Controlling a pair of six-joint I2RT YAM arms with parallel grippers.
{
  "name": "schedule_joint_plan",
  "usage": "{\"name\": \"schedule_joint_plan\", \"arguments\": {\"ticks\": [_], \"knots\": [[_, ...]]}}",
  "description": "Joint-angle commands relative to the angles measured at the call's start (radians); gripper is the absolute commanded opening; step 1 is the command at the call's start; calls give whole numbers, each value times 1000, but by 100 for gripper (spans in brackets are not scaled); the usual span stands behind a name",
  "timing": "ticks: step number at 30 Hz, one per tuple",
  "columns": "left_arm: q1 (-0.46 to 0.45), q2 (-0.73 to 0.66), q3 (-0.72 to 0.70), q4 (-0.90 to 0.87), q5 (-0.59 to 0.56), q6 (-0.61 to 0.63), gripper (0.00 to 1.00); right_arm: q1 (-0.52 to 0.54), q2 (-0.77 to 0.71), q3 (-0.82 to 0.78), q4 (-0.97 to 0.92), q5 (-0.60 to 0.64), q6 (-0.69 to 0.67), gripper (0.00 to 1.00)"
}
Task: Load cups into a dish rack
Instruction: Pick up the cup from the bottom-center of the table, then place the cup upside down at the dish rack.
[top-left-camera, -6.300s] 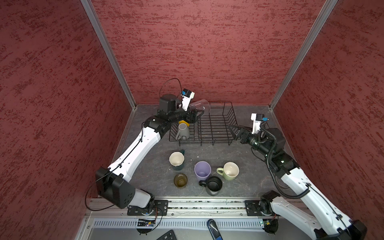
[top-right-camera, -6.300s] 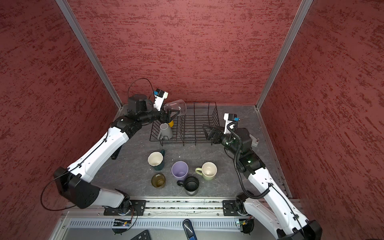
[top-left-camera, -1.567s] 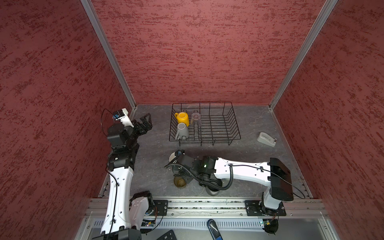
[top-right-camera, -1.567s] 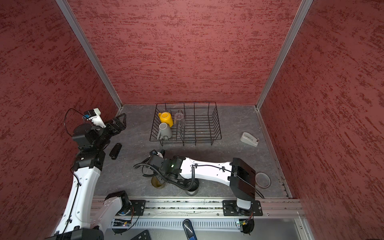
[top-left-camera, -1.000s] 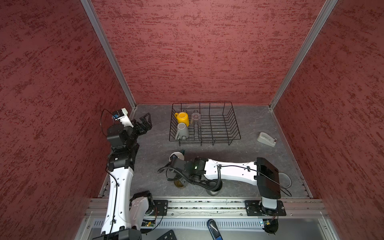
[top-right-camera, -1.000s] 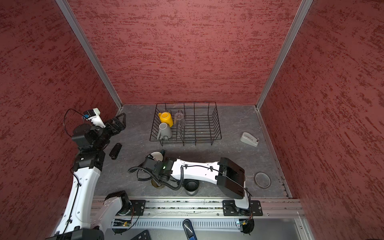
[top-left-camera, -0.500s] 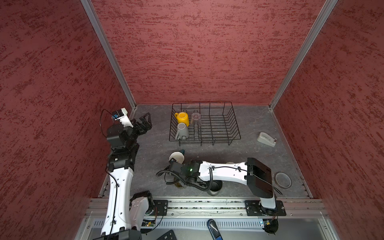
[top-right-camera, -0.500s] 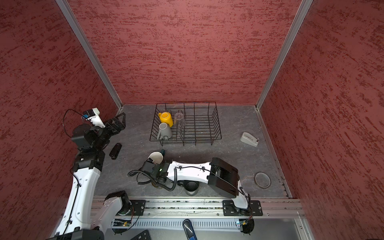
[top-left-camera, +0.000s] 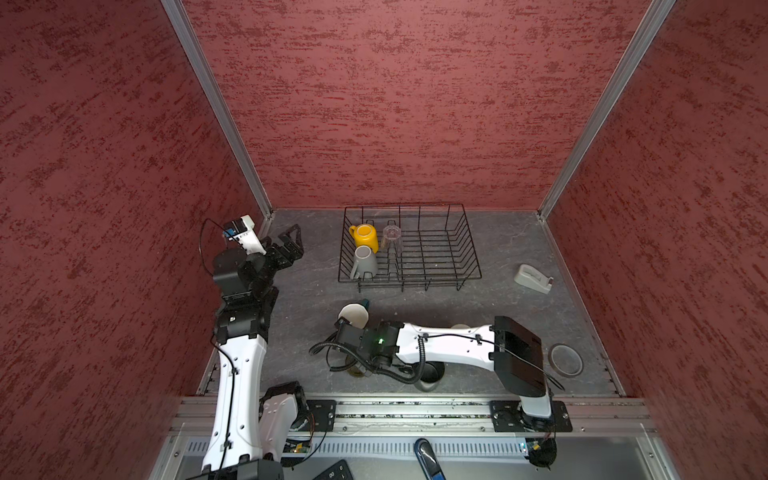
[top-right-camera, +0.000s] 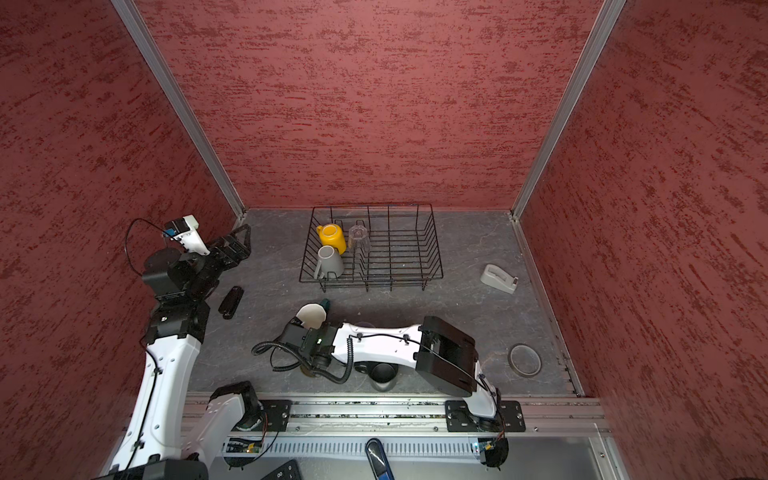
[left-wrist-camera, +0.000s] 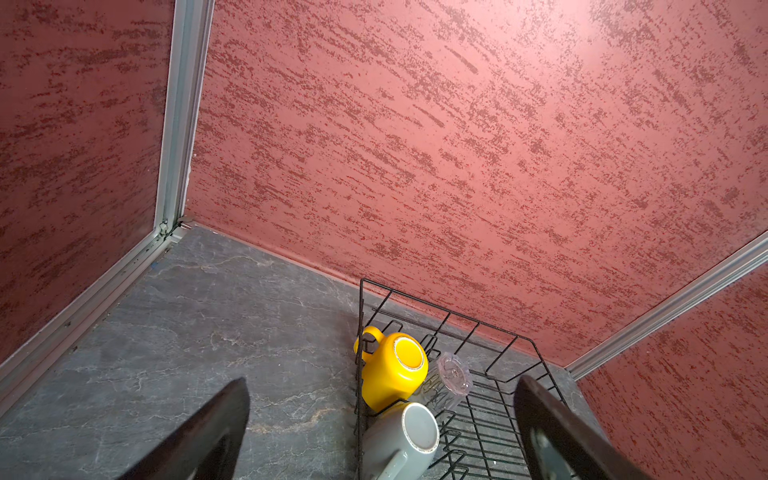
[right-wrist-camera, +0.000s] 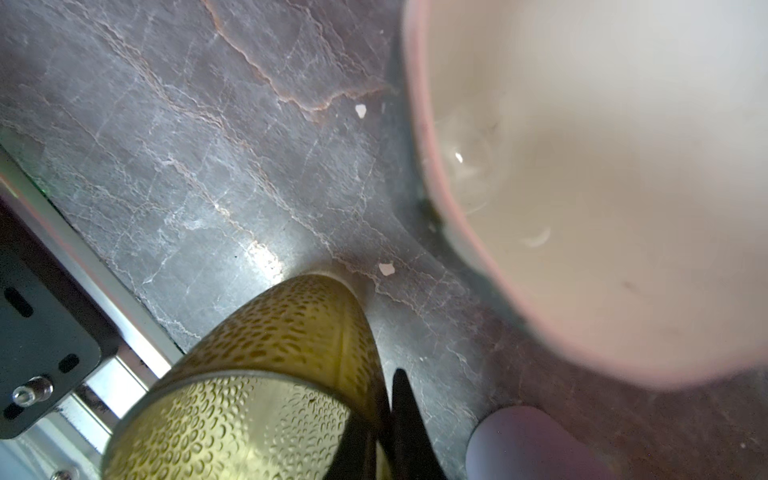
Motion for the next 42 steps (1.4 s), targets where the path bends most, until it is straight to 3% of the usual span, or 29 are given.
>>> {"name": "schedule_joint_plan", "arguments": {"ticks": [1,10,16,21,25,31,37,42], "knots": [[10,-17,-18,14,6,2,100,6,-72,22,-6,12,-6,0],[10,-22,-26,23,-21,-14,100,3,-250,-7,-7,-2,-20,0],[10,-38,-54,72,-20,-56,100,-36,-414,-92,78,-96,0,0],[8,-23,-81,138,28,-99,100,-98,-540,-195,171,-158,26,0],[-6,-5,-136,266,130,-122,97,-216,-685,-291,260,-242,51,0],[-161,-34,-162,362,141,43,97,-474,-832,-449,436,-409,90,0],[-362,-67,-232,443,205,267,98,-698,-869,-539,533,-586,128,0],[-517,-69,-264,439,280,445,99,-815,-890,-598,651,-767,206,0]]}}
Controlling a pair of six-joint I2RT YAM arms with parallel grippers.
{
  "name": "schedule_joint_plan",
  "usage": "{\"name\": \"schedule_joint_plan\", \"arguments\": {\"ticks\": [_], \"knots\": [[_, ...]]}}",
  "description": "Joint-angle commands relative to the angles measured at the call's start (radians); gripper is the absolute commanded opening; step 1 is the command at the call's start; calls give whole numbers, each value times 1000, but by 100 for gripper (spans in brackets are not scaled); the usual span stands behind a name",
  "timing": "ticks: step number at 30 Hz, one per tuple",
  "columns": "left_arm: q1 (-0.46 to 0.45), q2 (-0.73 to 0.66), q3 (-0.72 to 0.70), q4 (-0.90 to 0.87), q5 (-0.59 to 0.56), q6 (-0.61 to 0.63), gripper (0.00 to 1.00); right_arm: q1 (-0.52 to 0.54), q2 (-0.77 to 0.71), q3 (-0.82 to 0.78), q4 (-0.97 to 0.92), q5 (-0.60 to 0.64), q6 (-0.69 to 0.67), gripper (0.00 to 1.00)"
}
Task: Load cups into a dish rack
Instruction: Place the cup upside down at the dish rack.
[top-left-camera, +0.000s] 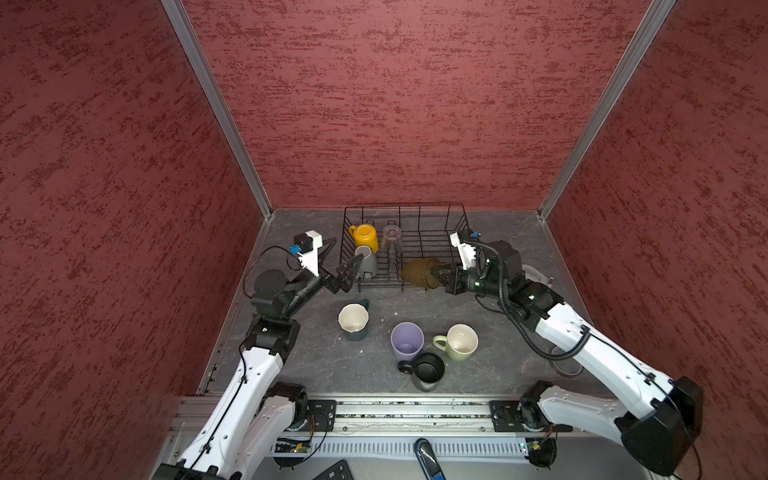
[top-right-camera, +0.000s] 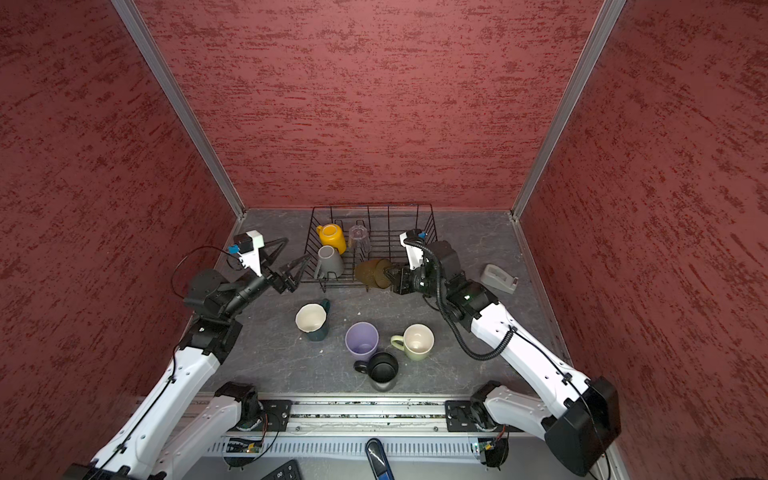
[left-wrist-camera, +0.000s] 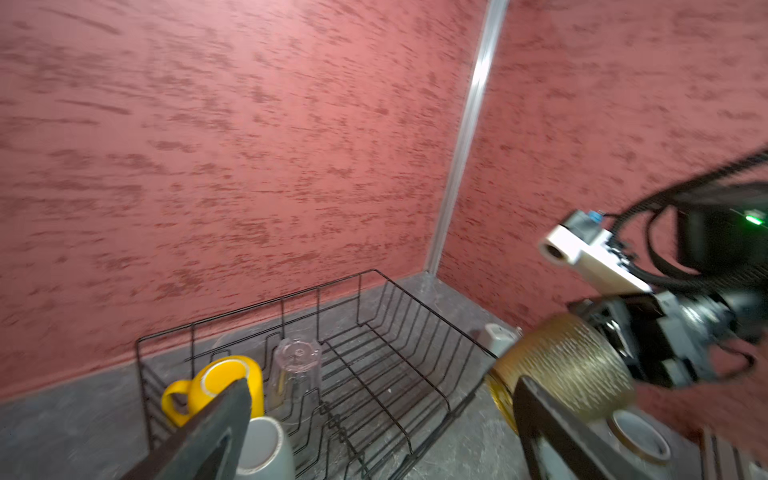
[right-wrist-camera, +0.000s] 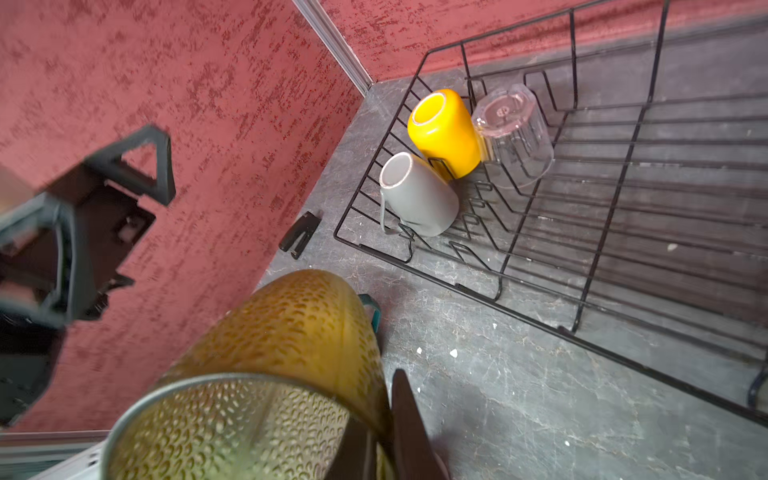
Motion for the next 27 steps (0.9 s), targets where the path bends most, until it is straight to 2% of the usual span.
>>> {"name": "schedule_joint_plan", "arguments": {"ticks": [1,9,17,20,27], "knots": [[-76,-1,-20,28,69,181,99,-46,-32,-12,156,-187,67,0],[-220,61,-57,138,135,271,100,-56,-16,-33,267,-372,100,0],[-246,147,-31,233,194,269,100,-49,-13,-52,314,-470,110,0],[-254,176,-16,258,241,258,100,-42,-6,-60,330,-477,117,0],[-284,232,21,281,270,260,100,-14,14,-86,410,-492,157,0]]}}
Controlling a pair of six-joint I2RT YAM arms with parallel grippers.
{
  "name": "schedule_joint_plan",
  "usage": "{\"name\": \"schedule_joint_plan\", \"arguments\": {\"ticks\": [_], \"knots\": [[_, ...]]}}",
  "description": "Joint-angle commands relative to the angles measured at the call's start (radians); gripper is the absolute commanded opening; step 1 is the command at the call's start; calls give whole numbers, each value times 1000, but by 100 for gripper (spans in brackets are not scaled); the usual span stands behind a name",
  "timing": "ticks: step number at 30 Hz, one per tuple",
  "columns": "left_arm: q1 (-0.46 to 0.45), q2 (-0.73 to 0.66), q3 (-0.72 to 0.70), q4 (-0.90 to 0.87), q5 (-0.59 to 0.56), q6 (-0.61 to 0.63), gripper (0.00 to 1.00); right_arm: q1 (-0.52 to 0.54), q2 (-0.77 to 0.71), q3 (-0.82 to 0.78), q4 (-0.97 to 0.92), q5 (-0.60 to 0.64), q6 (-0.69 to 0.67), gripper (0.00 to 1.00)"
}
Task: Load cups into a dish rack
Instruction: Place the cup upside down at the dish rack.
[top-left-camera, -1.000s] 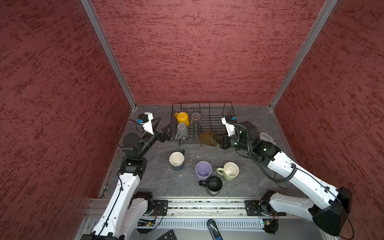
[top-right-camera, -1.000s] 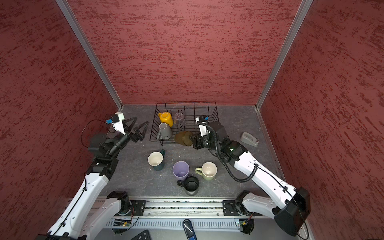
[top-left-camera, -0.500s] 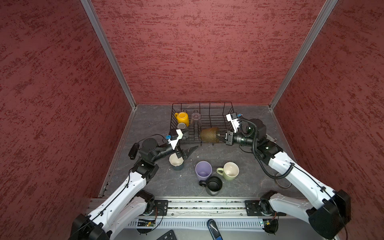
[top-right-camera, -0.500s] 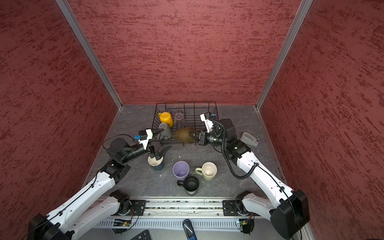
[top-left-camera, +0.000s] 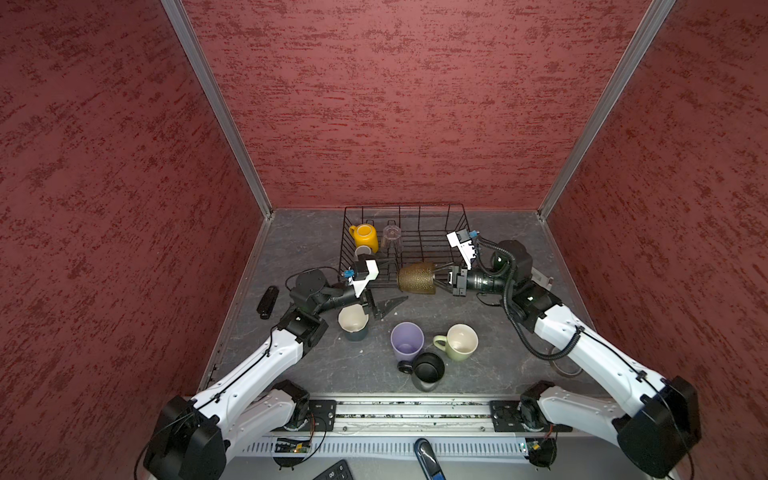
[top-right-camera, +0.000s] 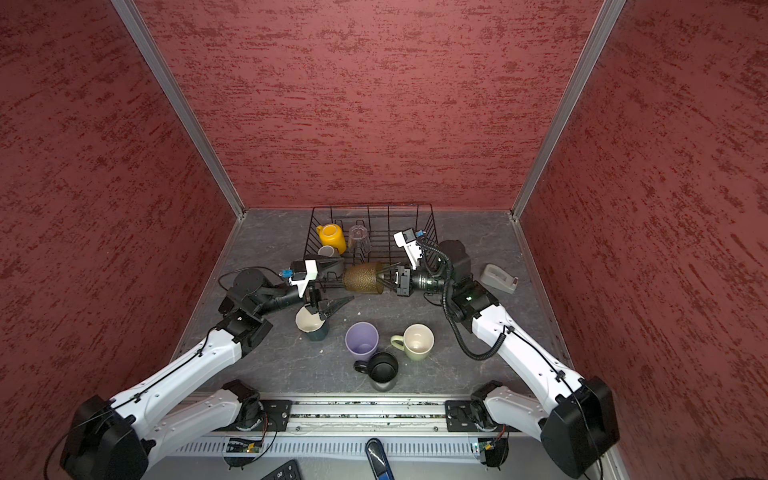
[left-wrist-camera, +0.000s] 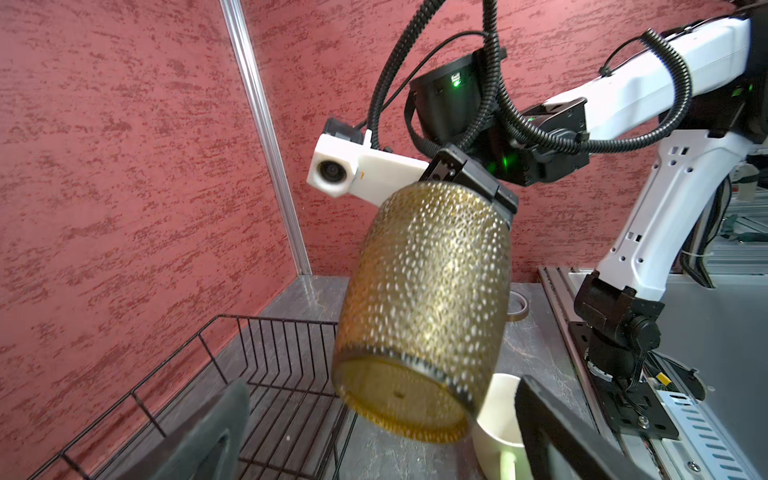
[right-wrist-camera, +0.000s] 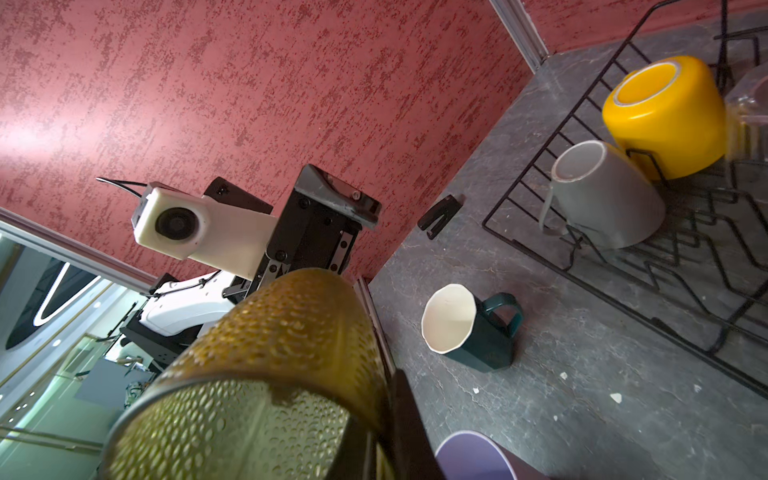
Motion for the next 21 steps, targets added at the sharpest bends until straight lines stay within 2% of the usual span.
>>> {"name": "schedule_joint_plan", "arguments": {"ticks": [1,21], "knots": [[-10,24,31,42,49,5,99,19,12,-9,85,-35,24,0],[-65,115,102,27,112,4,81,37,40,-23,154,-50,58,0]]}}
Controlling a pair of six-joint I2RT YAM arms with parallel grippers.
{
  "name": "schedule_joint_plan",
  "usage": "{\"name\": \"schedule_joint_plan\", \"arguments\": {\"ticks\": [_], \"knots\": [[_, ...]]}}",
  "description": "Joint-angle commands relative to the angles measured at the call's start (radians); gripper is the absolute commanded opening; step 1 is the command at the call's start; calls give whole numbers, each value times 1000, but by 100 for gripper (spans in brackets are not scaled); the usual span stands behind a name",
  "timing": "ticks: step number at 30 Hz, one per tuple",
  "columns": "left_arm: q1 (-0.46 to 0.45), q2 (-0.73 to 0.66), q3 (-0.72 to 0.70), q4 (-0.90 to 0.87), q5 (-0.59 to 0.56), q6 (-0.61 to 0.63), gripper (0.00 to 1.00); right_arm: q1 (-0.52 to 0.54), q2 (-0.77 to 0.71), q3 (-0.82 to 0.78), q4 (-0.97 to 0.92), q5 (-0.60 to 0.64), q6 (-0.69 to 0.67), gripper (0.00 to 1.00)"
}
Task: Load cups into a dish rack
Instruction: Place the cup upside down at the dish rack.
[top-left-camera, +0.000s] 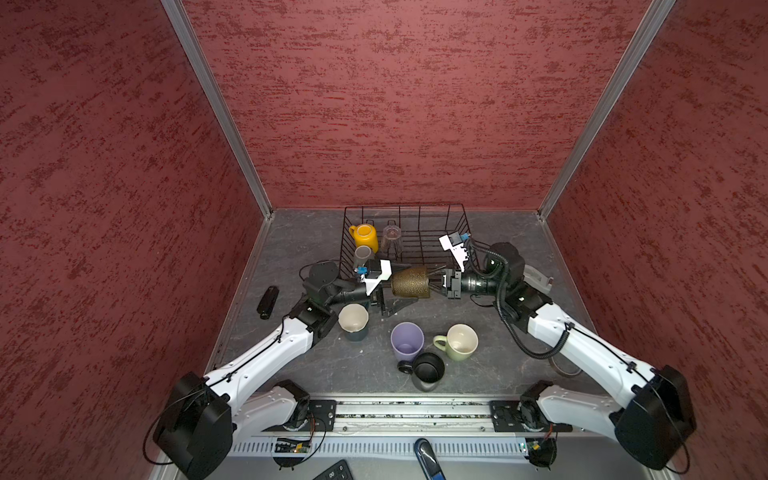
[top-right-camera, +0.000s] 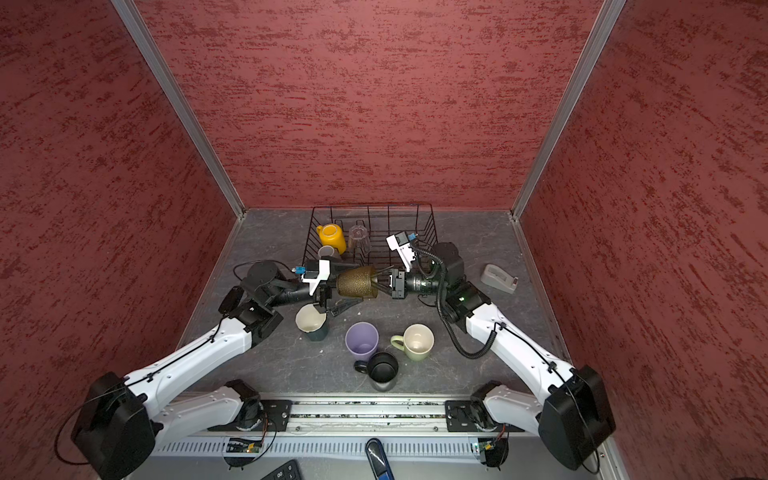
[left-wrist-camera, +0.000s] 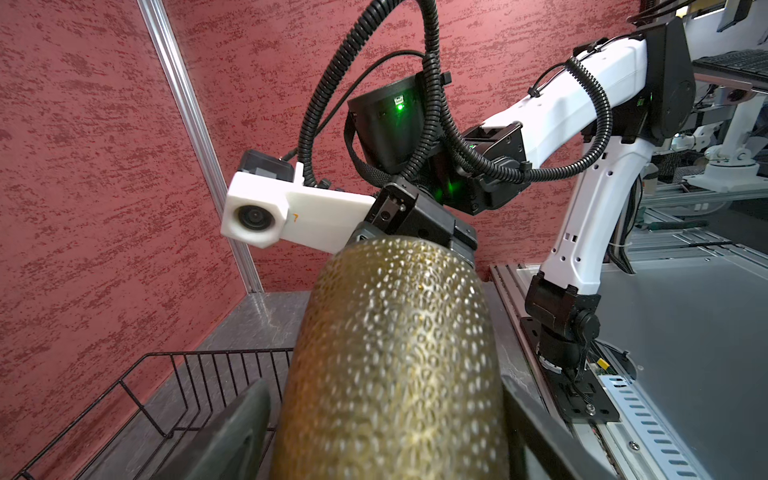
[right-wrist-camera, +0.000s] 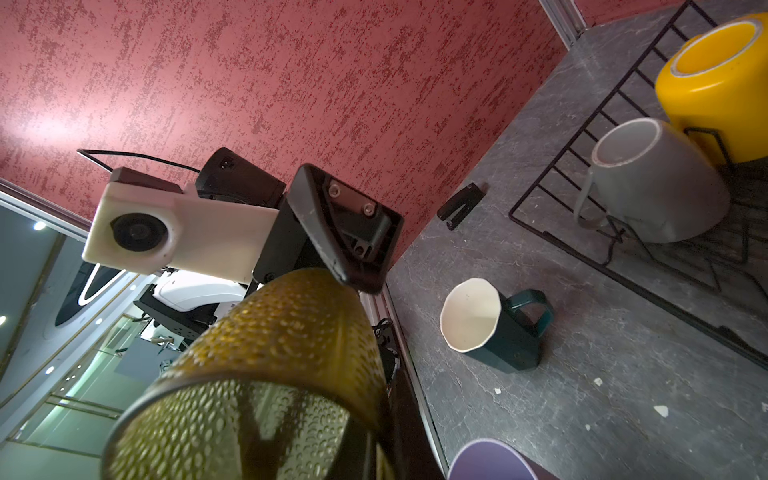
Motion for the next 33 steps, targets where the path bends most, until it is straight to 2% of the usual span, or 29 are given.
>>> {"name": "schedule_joint_plan", "arguments": {"ticks": [1,9,11,18,21,28,33], "knots": [[-7,9,28,18,16,5,80,8,1,-5,65,-25,17,0],[-9,7,34,26,6,-19,72,10,17,-31,137,-33,65,0],[-9,2,33,27,6,-19,73,12,20,-37,153,-35,75,0],[-9,-11,4,97,6,-23,83,16,25,-49,188,-34,97,0],[-9,-9,3,105,10,-25,84,18,29,-53,199,-36,105,0],[-9,-9,6,83,29,-25,72,20,29,-69,247,-38,137,0],[-8,-12,-1,81,30,-19,78,22,29,-72,268,-41,152,0]]}}
